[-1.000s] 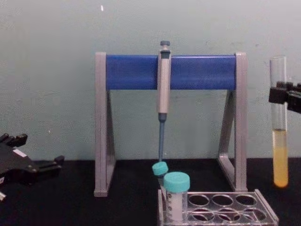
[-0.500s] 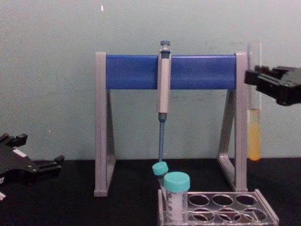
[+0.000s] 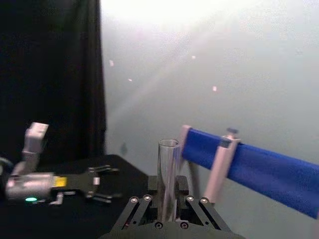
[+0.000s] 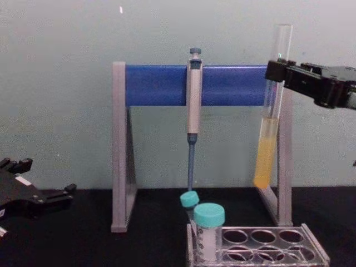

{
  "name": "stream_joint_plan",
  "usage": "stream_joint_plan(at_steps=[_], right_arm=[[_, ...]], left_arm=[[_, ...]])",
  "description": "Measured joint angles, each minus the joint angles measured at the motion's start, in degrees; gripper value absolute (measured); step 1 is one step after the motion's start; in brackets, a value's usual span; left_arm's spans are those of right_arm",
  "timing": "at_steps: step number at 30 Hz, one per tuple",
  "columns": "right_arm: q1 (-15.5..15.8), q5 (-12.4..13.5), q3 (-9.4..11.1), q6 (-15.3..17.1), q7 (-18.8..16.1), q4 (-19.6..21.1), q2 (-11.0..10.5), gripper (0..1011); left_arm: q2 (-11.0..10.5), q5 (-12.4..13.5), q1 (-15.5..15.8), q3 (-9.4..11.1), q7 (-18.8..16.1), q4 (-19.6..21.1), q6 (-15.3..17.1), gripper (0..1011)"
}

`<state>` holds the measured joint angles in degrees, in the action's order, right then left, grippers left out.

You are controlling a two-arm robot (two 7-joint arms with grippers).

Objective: Pick up the test tube from the test tube rack, shake it, then place it back into the test tube rack.

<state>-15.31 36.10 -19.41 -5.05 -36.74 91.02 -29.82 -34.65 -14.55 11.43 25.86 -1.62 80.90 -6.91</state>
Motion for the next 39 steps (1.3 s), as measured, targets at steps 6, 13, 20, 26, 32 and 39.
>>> stream_joint_plan(at_steps=[6,13,20,26,32,39], right_arm=[[1.47,2.46,-0.36,-0.25,-2.92,0.85,-2.74,228],[2.67,2.4,-0.31,-2.31,-3.19,0.86,-4.63,228],[2.7,1.02,-0.67,-4.59,-2.74,-0.37,-4.27,228],[2.44,0.26,-1.12,-5.29,-2.65,-0.92,-3.86,228],[2.34,-0.11,-1.14,-5.47,-2.48,-1.0,-3.75,228],[2.34,-0.35,-1.08,-5.79,-2.29,-1.09,-3.56,228]], left_arm=[[0.0,0.0,0.0,0.0,0.0,0.0,0.0,1001],[0.0,0.0,0.0,0.0,0.0,0.0,0.0,1001],[0.0,0.0,0.0,0.0,0.0,0.0,0.0,1001],[0.0,0.0,0.0,0.0,0.0,0.0,0.0,1001],[0.0,0.0,0.0,0.0,0.0,0.0,0.0,1001],[0.0,0.0,0.0,0.0,0.0,0.0,0.0,1002]])
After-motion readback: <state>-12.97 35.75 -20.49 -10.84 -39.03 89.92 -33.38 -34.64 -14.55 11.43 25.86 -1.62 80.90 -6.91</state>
